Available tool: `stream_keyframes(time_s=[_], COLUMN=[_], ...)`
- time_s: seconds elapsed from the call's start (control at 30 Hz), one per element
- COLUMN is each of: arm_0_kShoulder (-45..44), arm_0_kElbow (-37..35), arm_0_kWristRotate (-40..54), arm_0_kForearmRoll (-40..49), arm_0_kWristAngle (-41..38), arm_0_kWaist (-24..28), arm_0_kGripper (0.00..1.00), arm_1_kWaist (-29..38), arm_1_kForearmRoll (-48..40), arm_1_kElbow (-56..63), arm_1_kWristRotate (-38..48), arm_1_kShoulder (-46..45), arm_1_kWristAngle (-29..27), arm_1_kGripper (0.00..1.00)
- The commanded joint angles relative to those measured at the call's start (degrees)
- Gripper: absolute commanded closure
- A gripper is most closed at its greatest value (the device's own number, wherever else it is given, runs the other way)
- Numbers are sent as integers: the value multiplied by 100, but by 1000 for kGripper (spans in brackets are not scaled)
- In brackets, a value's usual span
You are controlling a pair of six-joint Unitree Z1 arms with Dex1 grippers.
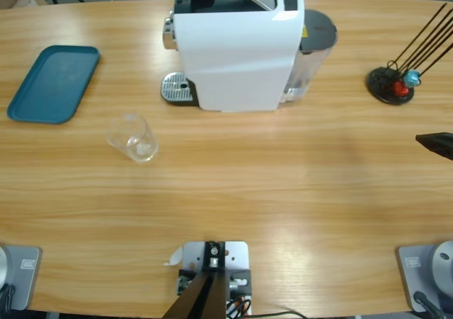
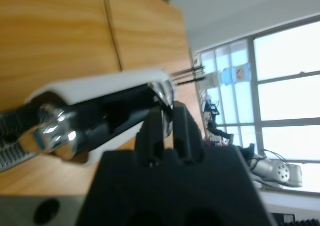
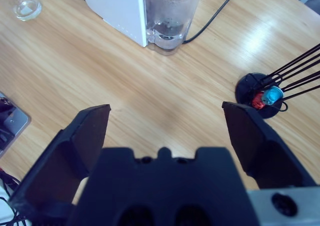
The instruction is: Pour coffee
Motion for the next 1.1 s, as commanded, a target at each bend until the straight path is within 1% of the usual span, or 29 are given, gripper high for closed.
stream_keyframes(time_s=[0.03,0.07,0.1,0.13,0.17,0.2,0.27,0.3,0.33,0.37,0.4,0.43,0.47,0.5,0.57,0.6,0.67,0.73,0.77,0.83,0.97,1.1], arm_0_kShoulder=[29,59,62,-6,-112,-247,-578,-808,-1029,-1244,-1423,-1557,-1717,-1852,-2188,-2328,-2548,-2713,-2803,-2954,-3107,-3144], arm_0_kElbow=[-390,-418,-453,-441,-381,-250,207,540,803,1021,1153,1273,1506,1709,2051,2180,2445,2596,2653,2744,2777,2739], arm_0_kWristRotate=[94,226,448,871,1355,1945,3026,3494,3939,4417,4999,5598,6037,6103,6103,6103,6092,6066,6041,5981,5914,5823], arm_0_kForearmRoll=[-403,-594,-684,-705,-705,-701,-666,-622,-519,-281,100,480,677,701,710,721,798,910,970,1085,1237,1267], arm_0_kWristAngle=[-381,-441,-449,-353,-221,-17,598,908,1240,1715,2256,2766,3184,3351,3432,3432,3441,3441,3450,3490,3506,3511], arm_0_kWaist=[-219,-263,-323,-367,-404,-453,-516,-527,-586,-699,-838,-984,-1086,-1093,-1093,-1093,-1093,-1093,-1093,-1093,-1093,-1093], arm_0_kGripper=[1000,1000,965,358,106,22,0,0,0,0,0,0,0,0,0,0,0,9,9,9,9,9], arm_1_kWaist=[53,53,53,53,53,53,44,-11,-132,-274,-419,-645,-879,-1053,-1185,-1424,-2001,-2266,-2326,-2535,-2721,-3048], arm_1_kForearmRoll=[8,8,8,8,3,-85,-177,-185,-201,-324,-382,-155,-3,-3,-266,-312,-396,-639,-971,-1586,-2602,-3480], arm_1_kElbow=[82,83,94,103,124,205,192,147,89,96,122,87,29,-36,-96,-133,-48,97,254,505,1092,1845], arm_1_kWristRotate=[-27,-25,-9,33,128,249,362,496,680,810,852,870,870,880,912,872,773,1086,1257,1473,1664,1993], arm_1_kShoulder=[98,89,52,13,-69,-228,-639,-799,-894,-920,-764,-207,294,630,650,778,1340,1680,1708,1975,2639,2620], arm_1_kWristAngle=[68,65,49,2,-120,-362,-927,-1053,-1004,-816,-591,-354,-76,30,-104,-116,-121,-385,-457,-355,-579,-900], arm_1_kGripper=[0,0,0,0,0,0,0,0,0,0,0,0,0,0,0,0,0,0,0,13,2,11])
